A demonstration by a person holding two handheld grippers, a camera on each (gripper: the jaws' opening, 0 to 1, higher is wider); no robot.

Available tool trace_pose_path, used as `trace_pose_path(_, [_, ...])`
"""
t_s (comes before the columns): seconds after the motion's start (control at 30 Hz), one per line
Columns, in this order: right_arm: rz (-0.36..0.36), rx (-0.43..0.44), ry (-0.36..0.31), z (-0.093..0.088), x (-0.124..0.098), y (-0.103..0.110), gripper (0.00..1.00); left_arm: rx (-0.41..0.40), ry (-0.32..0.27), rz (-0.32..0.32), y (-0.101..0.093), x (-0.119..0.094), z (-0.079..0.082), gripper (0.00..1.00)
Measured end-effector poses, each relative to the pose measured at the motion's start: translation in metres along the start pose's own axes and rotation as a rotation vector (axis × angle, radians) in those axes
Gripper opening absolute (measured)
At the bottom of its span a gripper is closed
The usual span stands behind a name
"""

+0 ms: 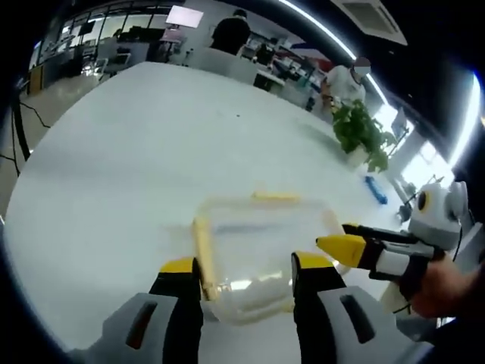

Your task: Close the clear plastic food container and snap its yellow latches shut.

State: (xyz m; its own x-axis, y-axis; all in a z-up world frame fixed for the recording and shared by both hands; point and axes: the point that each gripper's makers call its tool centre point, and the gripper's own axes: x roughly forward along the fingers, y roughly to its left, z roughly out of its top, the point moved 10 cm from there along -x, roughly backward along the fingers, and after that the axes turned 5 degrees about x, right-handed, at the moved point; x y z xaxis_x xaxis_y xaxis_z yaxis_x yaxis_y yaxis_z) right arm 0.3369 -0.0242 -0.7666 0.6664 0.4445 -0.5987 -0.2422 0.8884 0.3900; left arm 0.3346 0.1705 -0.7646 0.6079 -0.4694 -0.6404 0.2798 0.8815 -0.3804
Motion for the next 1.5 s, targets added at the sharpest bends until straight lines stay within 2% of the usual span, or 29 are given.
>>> trace_pose_path(1.0, [0.000, -0.001, -0.004, 0.052, 0.058, 0.002, 0.43, 0.012, -0.020, 0.001, 0.041, 0.034, 0.059, 0.46])
trace_pose_path(1.33, [-0.006, 0.007, -0.012, 0.068, 0.078, 0.006, 0.43, 0.013, -0.010, -0.001, 0.057, 0.046, 0.081, 0.46])
trace_pose_path(1.5, [-0.008, 0.007, -0.020, 0.070, 0.081, 0.006, 0.43, 0.014, -0.019, 0.001, 0.060, 0.048, 0.083, 0.46])
